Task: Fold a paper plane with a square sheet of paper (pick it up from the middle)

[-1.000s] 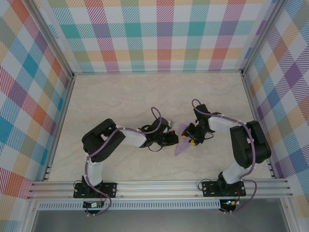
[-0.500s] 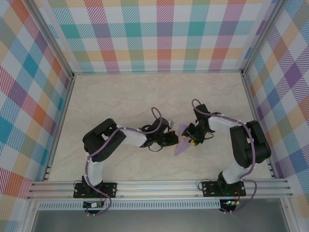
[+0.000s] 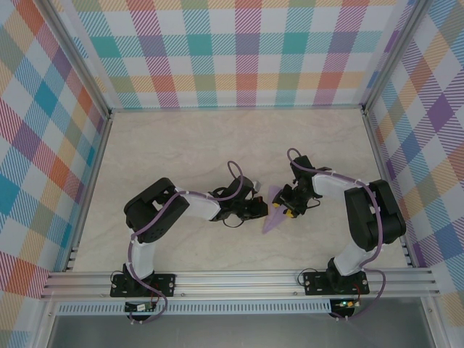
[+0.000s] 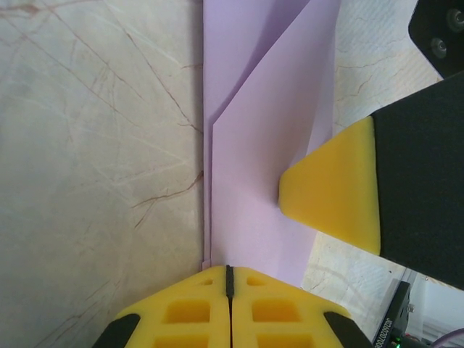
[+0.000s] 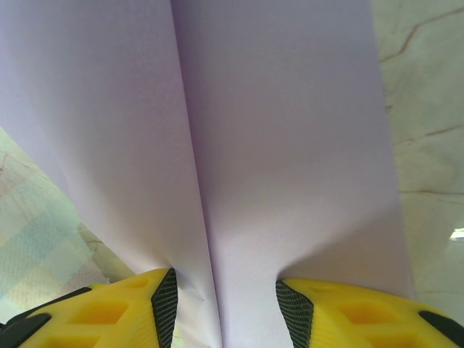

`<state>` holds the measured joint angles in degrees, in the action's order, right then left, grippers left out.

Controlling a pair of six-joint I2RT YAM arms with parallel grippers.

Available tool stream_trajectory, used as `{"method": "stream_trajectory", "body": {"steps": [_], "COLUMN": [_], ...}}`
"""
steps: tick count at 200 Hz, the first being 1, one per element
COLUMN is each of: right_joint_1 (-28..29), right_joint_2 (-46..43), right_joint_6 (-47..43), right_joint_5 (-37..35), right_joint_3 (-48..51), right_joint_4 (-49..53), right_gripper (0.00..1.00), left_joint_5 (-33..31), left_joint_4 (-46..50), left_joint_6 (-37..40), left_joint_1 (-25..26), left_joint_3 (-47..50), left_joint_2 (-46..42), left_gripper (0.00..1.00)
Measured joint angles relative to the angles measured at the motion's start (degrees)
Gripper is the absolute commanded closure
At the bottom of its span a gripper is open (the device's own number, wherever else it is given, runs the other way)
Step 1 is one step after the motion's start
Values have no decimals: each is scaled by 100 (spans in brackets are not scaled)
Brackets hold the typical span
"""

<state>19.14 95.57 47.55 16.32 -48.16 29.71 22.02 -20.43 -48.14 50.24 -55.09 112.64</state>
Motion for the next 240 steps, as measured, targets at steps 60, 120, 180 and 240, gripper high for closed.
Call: {"method": "stream_trajectory", "body": {"steps": [60, 120, 180, 240], "right_joint_1": [9, 11, 11, 11], "right_joint_2": [28, 35, 39, 39], "right_joint_6": [-2, -2, -2, -2], "right_joint_5": [0, 0, 0, 0], "right_joint_3": [-35, -44, -44, -44], "right_joint_4": [37, 42, 42, 42], "right_gripper": [51, 51, 51, 51], "left_joint_5": [90, 105, 87, 72], "left_joint_4": [-227, -203, -48, 94], "left_joint_6": [-2, 2, 61, 109], "left_joint_1": [0, 15, 31, 35], "left_joint_3": [7, -13, -37, -81], "left_joint_2": [-31, -31, -17, 24], "left_gripper": [93, 95, 96, 96]}}
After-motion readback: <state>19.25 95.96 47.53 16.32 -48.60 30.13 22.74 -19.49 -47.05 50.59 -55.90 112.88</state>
